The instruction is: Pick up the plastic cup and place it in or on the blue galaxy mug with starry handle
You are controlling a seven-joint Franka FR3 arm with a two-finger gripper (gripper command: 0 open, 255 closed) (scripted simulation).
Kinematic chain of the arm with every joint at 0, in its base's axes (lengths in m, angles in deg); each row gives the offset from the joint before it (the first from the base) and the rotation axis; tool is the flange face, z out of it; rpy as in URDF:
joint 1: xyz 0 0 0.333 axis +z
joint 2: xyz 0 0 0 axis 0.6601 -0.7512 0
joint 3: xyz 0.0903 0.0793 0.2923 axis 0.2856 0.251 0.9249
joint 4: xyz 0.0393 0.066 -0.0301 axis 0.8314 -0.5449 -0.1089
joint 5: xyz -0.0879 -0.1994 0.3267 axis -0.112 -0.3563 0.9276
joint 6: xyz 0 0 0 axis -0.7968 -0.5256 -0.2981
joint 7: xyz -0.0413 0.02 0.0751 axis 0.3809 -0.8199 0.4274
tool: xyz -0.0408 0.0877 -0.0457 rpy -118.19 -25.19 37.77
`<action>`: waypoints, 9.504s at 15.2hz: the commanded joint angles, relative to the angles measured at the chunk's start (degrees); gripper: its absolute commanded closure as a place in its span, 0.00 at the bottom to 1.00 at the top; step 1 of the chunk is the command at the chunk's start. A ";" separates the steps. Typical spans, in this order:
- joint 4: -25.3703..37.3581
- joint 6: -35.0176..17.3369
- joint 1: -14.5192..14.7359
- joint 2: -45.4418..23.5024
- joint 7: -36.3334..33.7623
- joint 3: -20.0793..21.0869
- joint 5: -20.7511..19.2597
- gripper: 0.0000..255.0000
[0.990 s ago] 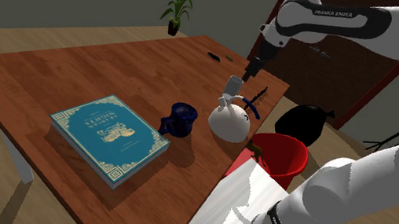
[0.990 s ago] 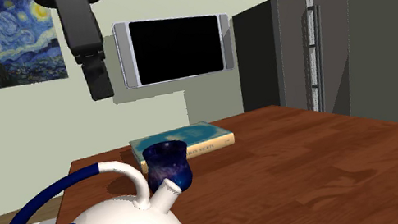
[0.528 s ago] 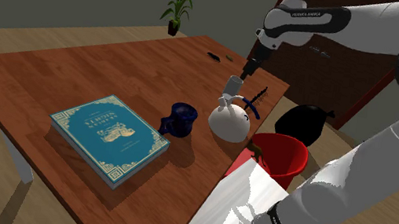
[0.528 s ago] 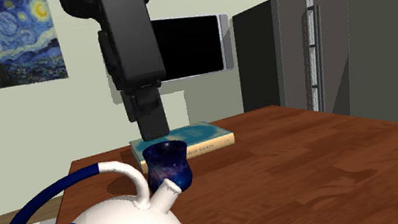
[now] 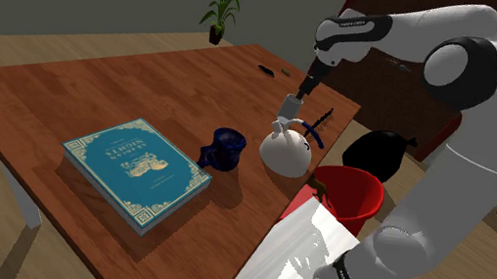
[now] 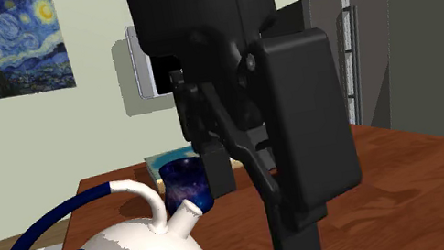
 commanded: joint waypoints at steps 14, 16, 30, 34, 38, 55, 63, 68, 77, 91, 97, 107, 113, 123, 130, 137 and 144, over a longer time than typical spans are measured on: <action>15.06 -2.47 -6.20 -18.72 6.89 0.93 7.02 0.00; 15.06 -2.47 -6.20 -18.71 6.89 0.93 7.02 0.00; 15.06 -2.46 -6.21 -18.71 6.89 0.93 7.02 1.00; 15.78 -1.23 -6.16 -18.16 6.67 0.78 6.75 1.00; 17.48 1.34 -6.13 -17.22 6.26 0.52 6.26 1.00; 27.87 13.38 -6.74 -15.36 4.85 -0.14 5.04 1.00; 35.20 19.93 -7.63 -16.08 4.35 -0.24 5.10 1.00; 27.30 18.06 -3.61 -9.60 1.31 -0.19 2.75 1.00; 8.40 13.34 5.67 6.07 -10.24 2.81 -3.81 1.00; -5.92 12.99 14.61 20.67 -30.13 12.88 -8.25 1.00; -7.84 13.93 17.89 23.45 -38.49 18.01 -8.17 1.00; -13.39 9.11 19.51 24.11 -42.71 20.62 -7.94 1.00; -17.59 4.49 19.50 23.68 -42.77 20.61 -7.96 1.00; -22.77 -2.05 19.49 22.33 -42.86 20.59 -8.01 1.00; -22.79 -2.03 19.49 22.36 -42.86 20.58 -8.01 0.00; -20.16 1.82 19.52 23.58 -42.85 20.62 -7.98 0.00; -17.57 5.26 19.54 24.43 -42.84 20.65 -7.96 0.00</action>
